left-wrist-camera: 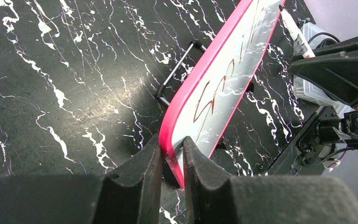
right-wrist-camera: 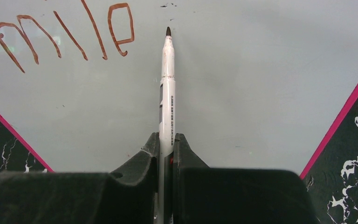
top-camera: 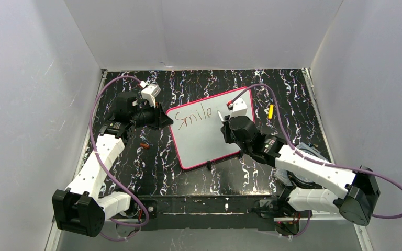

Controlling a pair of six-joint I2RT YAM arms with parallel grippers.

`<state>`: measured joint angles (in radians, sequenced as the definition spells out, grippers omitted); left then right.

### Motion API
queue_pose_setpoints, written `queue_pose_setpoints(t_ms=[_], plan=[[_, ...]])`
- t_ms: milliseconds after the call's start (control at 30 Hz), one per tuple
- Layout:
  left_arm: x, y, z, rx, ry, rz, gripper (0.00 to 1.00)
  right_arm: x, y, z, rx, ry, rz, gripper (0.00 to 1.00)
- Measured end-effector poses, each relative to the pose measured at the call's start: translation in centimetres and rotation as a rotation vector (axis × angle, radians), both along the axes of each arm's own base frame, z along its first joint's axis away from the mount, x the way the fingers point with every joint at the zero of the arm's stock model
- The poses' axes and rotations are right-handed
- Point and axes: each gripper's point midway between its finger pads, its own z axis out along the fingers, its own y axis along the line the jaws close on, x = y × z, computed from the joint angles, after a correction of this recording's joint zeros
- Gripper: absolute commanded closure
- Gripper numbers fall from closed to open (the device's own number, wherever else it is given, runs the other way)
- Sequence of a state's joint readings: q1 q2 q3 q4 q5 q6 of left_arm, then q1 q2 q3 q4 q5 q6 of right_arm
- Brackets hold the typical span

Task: Write a sentence on the whiteboard

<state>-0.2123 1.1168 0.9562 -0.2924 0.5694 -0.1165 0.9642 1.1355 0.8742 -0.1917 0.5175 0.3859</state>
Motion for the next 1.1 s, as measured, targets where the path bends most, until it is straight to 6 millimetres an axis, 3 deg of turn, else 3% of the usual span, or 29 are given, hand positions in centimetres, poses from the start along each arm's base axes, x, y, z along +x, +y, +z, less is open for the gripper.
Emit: queue_pose_setpoints(t_ms=[200,1100], plan=[[0.0,0.0,0.0,0.001,-0.001,0.0,1.0,0.1,0.3,-1.1,-0.026,0.023,0.018,0.99],[0.0,0.0,0.0,0.002,0.0,0.001,1.0,-0.4,0.4,-2.1,-0.002,0.059,0.018,0.99]])
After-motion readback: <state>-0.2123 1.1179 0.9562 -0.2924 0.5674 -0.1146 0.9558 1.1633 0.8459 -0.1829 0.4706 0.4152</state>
